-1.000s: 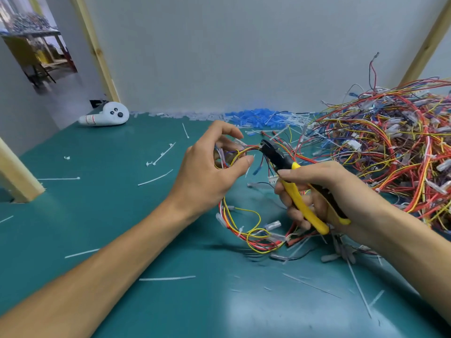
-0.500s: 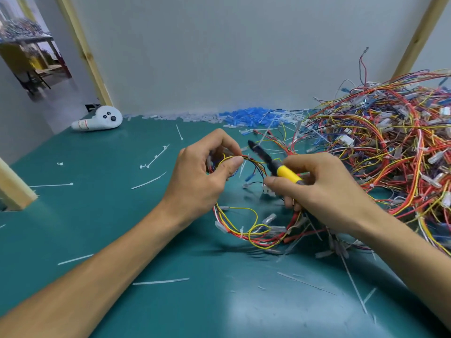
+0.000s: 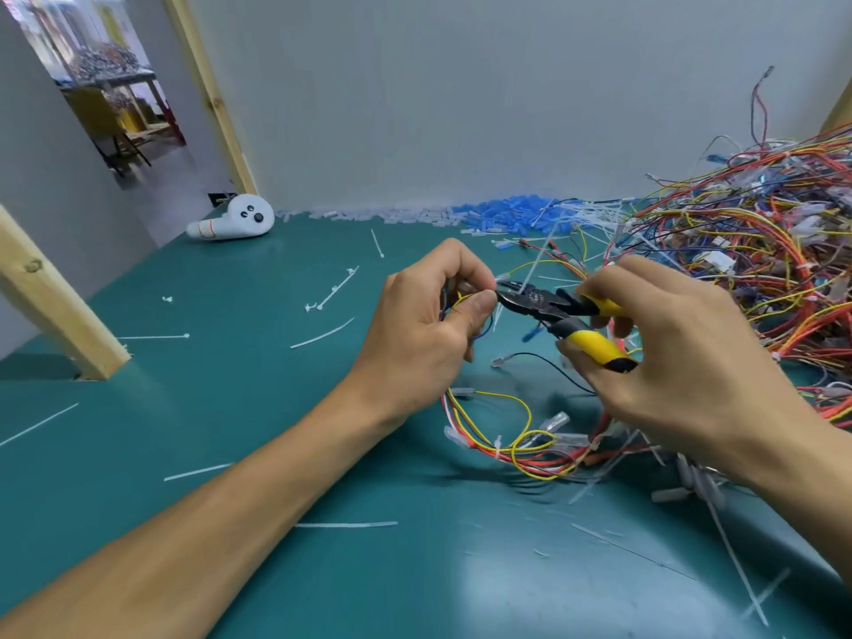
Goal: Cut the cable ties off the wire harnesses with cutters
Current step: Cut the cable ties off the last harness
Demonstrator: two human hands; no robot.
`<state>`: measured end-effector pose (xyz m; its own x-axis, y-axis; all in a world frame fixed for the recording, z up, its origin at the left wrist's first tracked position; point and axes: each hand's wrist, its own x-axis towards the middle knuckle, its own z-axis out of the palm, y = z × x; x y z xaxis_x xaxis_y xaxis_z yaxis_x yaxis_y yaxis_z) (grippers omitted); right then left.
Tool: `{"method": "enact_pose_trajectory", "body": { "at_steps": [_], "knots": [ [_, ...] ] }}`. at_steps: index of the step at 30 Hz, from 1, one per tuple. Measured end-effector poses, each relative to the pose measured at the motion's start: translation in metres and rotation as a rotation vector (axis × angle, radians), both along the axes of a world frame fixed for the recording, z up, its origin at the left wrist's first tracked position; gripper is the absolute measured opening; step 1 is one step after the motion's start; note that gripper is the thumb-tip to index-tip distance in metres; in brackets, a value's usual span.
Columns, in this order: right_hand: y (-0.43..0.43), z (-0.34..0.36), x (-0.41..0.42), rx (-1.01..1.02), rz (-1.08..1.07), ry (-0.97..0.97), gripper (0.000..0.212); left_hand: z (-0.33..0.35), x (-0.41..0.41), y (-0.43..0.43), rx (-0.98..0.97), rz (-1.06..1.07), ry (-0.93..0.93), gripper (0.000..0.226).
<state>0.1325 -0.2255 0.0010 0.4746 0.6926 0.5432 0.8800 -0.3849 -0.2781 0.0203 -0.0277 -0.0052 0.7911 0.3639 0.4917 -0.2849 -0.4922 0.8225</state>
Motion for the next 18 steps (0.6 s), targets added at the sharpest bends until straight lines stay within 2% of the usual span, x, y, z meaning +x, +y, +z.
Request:
{"method": "enact_pose_trajectory", "body": {
  "at_steps": [3, 6, 9, 12, 15, 18],
  "knots": [
    [0.000, 0.001, -0.001, 0.039, 0.007, -0.018, 0.018, 0.000, -0.001, -0.002, -0.038, -0.027, -0.004, 0.005],
    [0.000, 0.003, -0.002, 0.078, 0.060, 0.105, 0.027, 0.001, -0.002, 0.000, -0.064, -0.058, -0.014, 0.010],
    [-0.001, 0.004, -0.006, 0.054, 0.083, 0.284, 0.032, 0.002, -0.002, 0.005, 0.100, -0.060, 0.039, 0.016],
    [0.000, 0.007, -0.006, 0.010, 0.151, 0.633, 0.039, 0.001, -0.002, 0.006, 0.226, -0.021, 0.078, 0.030],
    [-0.003, 0.013, -0.002, -0.078, 0.292, 1.019, 0.046, 0.003, -0.002, 0.002, 0.166, -0.038, 0.060, 0.035],
    [-0.006, 0.016, 0.002, -0.102, 0.395, 1.198, 0.051, 0.006, -0.003, 0.000, 0.134, -0.051, 0.046, 0.035]
  ]
}}
